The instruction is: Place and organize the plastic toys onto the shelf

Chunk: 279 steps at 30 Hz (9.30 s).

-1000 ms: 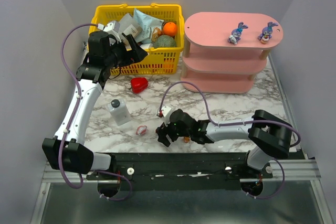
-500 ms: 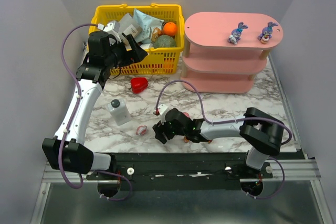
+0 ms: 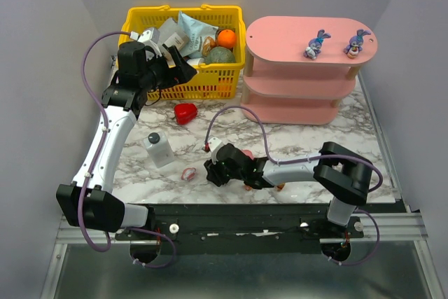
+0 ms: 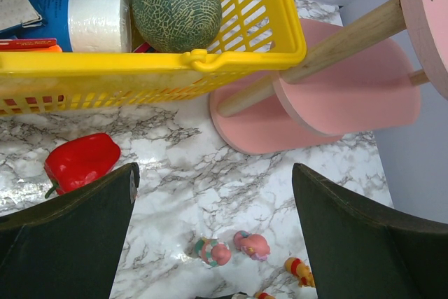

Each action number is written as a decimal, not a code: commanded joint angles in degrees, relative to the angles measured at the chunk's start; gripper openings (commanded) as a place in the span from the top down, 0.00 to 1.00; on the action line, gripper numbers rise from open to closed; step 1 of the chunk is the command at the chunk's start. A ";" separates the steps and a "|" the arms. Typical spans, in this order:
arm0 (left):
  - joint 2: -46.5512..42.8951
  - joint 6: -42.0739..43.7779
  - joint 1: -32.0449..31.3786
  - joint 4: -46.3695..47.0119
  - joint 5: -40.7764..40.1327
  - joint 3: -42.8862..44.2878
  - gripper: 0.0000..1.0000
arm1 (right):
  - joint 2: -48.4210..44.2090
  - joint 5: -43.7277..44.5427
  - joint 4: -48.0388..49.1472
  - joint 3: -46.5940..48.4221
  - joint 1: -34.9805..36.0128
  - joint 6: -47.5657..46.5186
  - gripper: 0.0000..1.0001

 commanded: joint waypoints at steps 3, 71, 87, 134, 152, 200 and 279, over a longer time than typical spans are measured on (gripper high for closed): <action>-1.60 0.45 -0.28 -0.37 1.12 0.81 0.01 | -1.06 4.56 -4.99 3.10 0.16 0.63 0.84; -1.78 1.06 -0.28 -0.89 -1.86 -0.77 0.01 | 3.69 23.91 -72.07 85.37 -30.33 1.68 0.61; -1.08 1.41 -0.28 -1.07 -2.39 -0.77 0.01 | 7.99 21.79 -71.37 88.53 -31.66 1.33 0.42; -12.67 2.90 -7.56 2.80 2.10 -11.92 0.01 | -38.22 4.48 -60.66 40.31 -32.01 5.10 0.10; -40.80 2.20 -15.40 1.48 -5.55 -40.40 0.01 | -55.56 8.59 -41.93 -7.43 -20.88 19.69 0.16; -52.14 3.52 -15.48 -0.72 -6.69 -44.80 0.01 | -42.81 23.45 -54.67 -22.82 -4.15 55.46 0.24; -52.49 3.61 -15.48 -0.28 -5.20 -45.06 0.01 | -27.08 13.27 -28.83 -11.66 -30.95 20.93 0.87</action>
